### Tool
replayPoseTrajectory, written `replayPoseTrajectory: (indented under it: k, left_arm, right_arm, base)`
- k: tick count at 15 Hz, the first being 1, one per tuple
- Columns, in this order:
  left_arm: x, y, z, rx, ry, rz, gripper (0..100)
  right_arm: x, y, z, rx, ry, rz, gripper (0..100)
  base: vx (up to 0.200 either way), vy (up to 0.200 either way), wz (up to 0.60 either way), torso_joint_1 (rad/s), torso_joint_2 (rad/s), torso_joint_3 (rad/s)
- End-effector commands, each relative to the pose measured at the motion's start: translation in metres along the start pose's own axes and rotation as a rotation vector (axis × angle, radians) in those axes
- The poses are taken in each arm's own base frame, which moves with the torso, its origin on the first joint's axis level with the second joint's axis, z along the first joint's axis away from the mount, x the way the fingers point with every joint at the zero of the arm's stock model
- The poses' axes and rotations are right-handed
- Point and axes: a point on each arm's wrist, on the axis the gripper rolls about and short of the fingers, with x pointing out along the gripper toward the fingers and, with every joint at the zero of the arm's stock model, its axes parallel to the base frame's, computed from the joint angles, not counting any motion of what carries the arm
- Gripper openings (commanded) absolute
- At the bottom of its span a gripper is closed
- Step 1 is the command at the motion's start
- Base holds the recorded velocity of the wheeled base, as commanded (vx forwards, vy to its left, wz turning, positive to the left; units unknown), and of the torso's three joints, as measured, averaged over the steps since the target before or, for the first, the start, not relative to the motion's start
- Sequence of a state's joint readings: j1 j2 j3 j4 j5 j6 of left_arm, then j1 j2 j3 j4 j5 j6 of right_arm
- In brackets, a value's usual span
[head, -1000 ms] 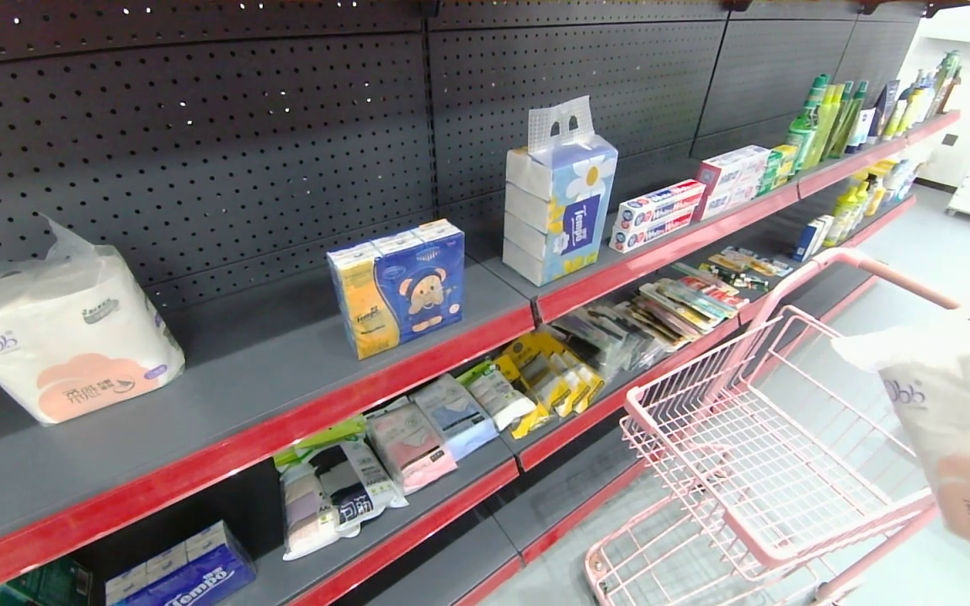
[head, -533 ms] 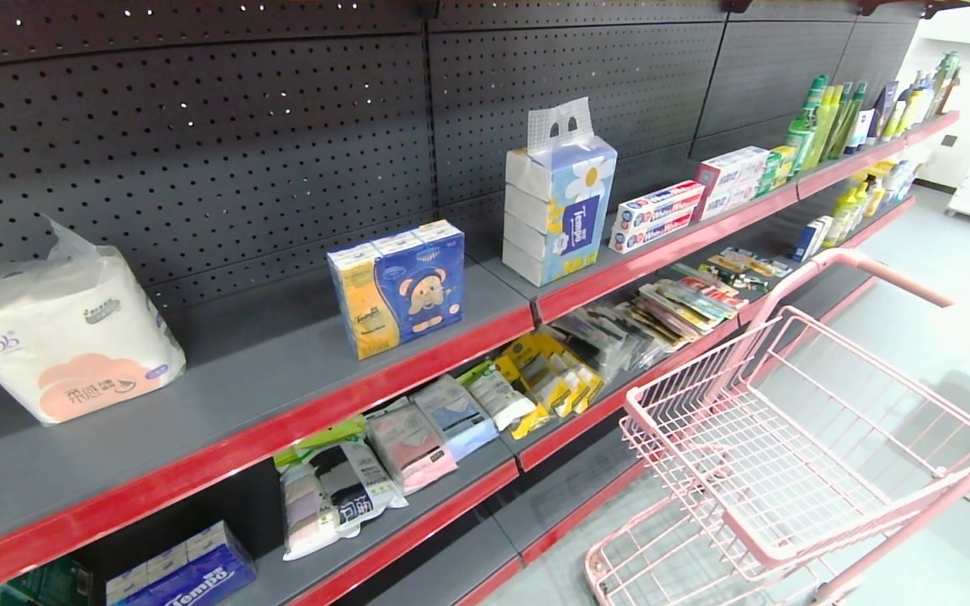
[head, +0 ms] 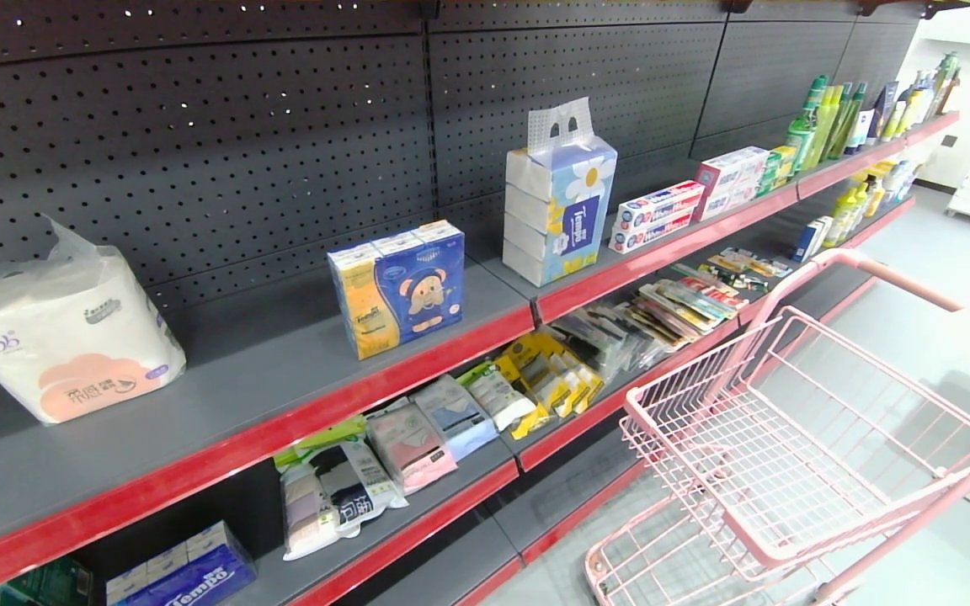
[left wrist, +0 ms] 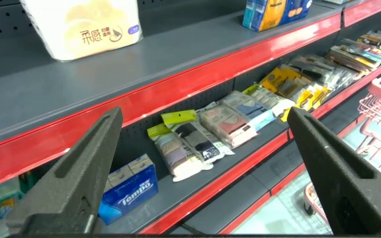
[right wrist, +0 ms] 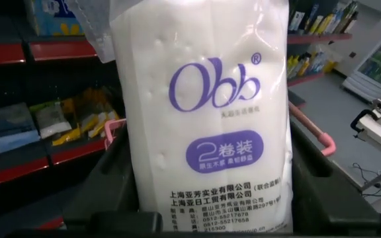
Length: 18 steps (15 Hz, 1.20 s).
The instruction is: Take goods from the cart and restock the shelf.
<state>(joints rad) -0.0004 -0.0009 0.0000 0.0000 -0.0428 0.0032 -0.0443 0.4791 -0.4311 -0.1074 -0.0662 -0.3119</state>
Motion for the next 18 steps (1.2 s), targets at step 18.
replayPoseTrajectory:
  k: [18]
  left_arm:
    - [0.000, 0.000, 0.000, 0.000, 0.001, 0.000, 100]
  right_arm:
    - [0.003, 0.006, -0.017, -0.004, 0.059, 0.025, 0]
  base:
    - [0.000, 0.000, 0.23, 0.000, 0.00, 0.001]
